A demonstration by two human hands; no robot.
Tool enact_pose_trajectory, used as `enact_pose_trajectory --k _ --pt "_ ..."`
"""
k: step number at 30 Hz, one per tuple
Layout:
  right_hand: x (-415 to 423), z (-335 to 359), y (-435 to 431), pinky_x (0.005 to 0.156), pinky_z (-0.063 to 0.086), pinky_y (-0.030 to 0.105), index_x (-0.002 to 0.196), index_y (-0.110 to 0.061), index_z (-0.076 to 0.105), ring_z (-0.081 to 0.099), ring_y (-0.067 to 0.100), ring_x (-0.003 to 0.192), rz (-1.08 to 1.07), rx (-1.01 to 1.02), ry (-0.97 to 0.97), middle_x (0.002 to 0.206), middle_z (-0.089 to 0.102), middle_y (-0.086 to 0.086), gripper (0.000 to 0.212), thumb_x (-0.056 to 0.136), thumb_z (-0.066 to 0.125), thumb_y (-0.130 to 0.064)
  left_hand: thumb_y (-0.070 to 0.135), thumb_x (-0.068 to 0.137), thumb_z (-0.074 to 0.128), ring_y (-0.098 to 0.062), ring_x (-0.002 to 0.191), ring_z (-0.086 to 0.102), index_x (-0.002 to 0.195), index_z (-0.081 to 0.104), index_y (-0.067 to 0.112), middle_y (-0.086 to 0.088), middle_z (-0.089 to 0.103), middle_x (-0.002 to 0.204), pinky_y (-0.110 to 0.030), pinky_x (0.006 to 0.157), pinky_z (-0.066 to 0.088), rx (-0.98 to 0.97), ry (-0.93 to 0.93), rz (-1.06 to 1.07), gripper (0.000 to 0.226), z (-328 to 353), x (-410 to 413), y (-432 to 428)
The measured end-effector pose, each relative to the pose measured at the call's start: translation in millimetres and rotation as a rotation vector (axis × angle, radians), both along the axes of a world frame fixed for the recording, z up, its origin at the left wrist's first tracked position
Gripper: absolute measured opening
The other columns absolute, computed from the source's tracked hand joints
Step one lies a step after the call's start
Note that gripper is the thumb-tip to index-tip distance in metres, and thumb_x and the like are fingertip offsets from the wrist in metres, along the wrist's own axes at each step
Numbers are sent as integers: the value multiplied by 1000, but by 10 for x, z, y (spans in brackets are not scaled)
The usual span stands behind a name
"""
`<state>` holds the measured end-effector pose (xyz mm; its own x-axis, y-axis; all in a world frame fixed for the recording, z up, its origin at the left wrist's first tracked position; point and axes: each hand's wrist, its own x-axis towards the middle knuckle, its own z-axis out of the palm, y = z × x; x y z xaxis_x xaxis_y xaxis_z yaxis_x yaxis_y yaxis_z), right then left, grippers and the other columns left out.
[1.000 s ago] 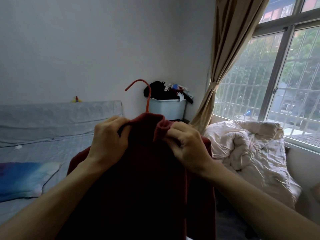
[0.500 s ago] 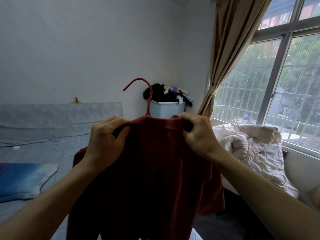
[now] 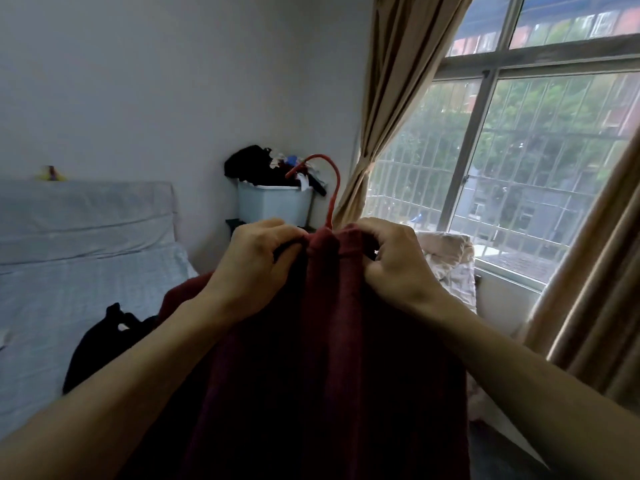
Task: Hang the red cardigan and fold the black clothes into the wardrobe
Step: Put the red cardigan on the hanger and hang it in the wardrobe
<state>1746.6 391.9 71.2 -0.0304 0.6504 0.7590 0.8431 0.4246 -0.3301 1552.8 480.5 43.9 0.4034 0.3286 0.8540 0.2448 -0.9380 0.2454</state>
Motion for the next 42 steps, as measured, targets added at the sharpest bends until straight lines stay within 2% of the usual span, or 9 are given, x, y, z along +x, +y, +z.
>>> enact_pose_trajectory --k 6,13,20,23,27,29,34,38,42 --pt "623 -16 -157 62 50 39 77 -16 69 63 19 66 -167 30 65 67 66 -2 21 76 63 -37 7 91 66 -4 78 63 102 77 16 7 68 89 -5 75 42 -44 15 -53 17 43 730 -3" --pt "1680 16 -401 57 42 17 72 -20 67 54 3 58 -255 -30 117 60 60 -9 14 83 73 -13 6 90 68 -3 83 64 102 77 16 6 70 93 -16 77 51 -64 72 -175 18 110 1935 -36" --pt "2629 -72 -777 73 51 23 86 -25 70 63 6 81 -426 -12 164 82 69 -8 4 84 70 -22 7 89 68 1 86 61 101 75 19 12 66 92 -8 77 45 -35 143 -337 19 138 3138 -117" --pt "2943 -62 -978 63 39 9 71 -39 56 56 -6 69 -558 -7 146 70 58 -19 30 87 69 -17 6 87 70 0 85 63 100 75 19 12 68 92 -18 77 51 -29 144 -428 19 165 3636 -187" --pt "3350 -156 -1240 70 56 30 88 -20 67 64 6 76 -748 -11 189 80 68 -9 7 85 74 -21 1 82 70 0 79 63 92 76 20 14 68 84 -12 72 46 -35 123 -561 22 89 4248 -364" --pt "3519 -214 -1336 70 57 28 90 -19 68 64 6 76 -844 -12 191 81 67 -9 9 85 74 -21 1 82 69 -3 79 64 91 76 21 12 70 83 -18 73 48 -66 118 -639 23 20 4548 -426" --pt "3736 -312 -1449 66 56 27 82 -23 66 62 4 72 -1054 25 182 74 65 -11 10 82 76 -21 35 85 62 -5 83 65 93 75 25 12 70 86 -30 75 52 -193 150 -867 19 -119 5062 -537" --pt "3878 -273 -1433 68 59 34 77 -21 65 65 6 72 -1159 28 186 74 66 -9 14 76 78 -15 68 64 76 -5 71 61 84 69 29 14 63 74 -17 64 46 -203 114 -896 44 -195 5401 -585" --pt "4026 -247 -1484 60 53 20 71 -20 64 62 4 66 -1226 11 168 66 63 -9 19 75 79 -9 56 61 87 -5 62 56 78 67 24 12 58 68 -11 58 38 -220 68 -918 41 -293 5766 -647"
